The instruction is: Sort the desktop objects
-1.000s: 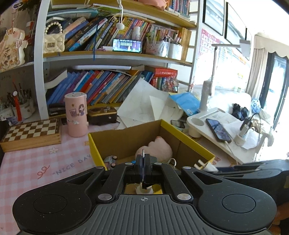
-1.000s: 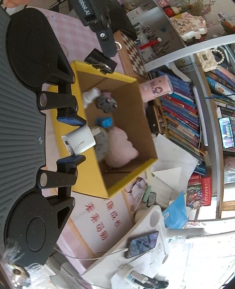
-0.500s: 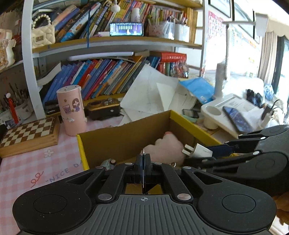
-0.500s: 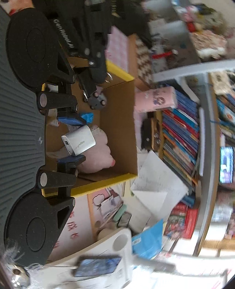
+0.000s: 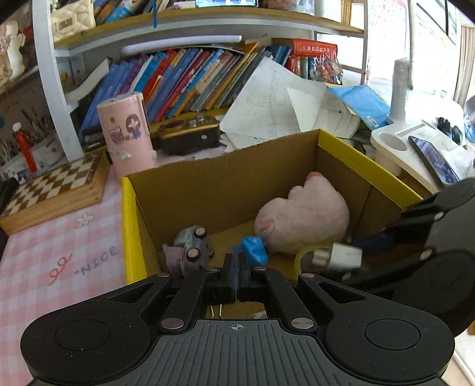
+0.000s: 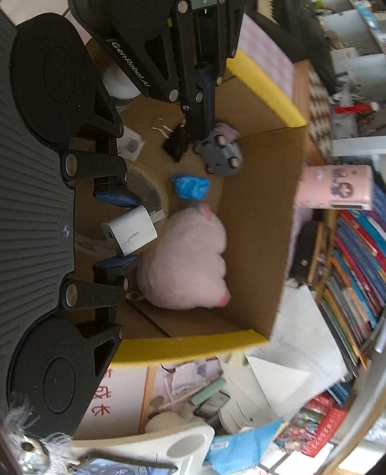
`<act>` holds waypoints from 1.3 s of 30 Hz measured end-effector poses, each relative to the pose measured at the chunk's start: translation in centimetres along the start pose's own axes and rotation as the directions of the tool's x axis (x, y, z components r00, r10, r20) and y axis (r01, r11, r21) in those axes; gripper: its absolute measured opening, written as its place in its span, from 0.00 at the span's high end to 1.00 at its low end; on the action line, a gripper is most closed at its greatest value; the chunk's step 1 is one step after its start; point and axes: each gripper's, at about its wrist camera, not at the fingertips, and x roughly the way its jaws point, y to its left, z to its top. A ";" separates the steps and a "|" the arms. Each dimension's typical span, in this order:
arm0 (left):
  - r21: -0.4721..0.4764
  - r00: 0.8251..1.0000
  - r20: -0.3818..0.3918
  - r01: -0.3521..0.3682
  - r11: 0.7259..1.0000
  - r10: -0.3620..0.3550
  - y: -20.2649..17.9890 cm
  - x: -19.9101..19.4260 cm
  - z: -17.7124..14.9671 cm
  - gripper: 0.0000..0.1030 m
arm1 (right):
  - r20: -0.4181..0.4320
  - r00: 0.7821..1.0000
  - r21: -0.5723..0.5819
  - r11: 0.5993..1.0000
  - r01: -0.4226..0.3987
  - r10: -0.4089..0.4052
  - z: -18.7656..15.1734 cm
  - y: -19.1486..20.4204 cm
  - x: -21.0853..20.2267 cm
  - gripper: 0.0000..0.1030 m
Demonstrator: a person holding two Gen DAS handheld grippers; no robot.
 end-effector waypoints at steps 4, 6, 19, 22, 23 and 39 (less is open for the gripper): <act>0.000 1.000 -0.011 -0.017 1.000 0.017 -0.2 -0.1 0.0 0.92 | -0.013 1.000 -0.020 1.000 -0.007 0.006 -0.2 0.3 0.3 0.68; 0.004 1.000 -0.012 -0.010 1.000 0.010 -0.5 -0.2 -0.1 0.92 | -0.010 1.000 -0.022 1.000 -0.008 0.008 -0.2 0.3 0.2 0.68; -0.058 0.983 0.160 -0.085 0.995 0.093 -0.5 -7.8 -1.0 0.36 | 0.101 0.995 0.064 0.998 -0.017 0.010 -1.4 -0.2 -2.7 0.52; -0.090 0.966 0.201 -0.145 0.985 0.160 0.0 -10.5 -1.6 0.25 | 0.150 0.989 0.101 0.995 -0.008 -0.007 -2.1 0.1 -4.6 0.40; -0.099 0.962 0.212 -0.156 0.983 0.174 0.2 -11.3 -1.8 0.18 | 0.173 0.985 0.115 0.993 -0.005 -0.015 -2.4 0.2 -5.3 0.40; -0.190 0.921 0.215 -0.286 0.939 0.324 3.2 -20.8 -10.4 0.04 | 0.317 0.930 0.326 0.942 0.076 -0.184 -8.7 6.9 -13.6 0.23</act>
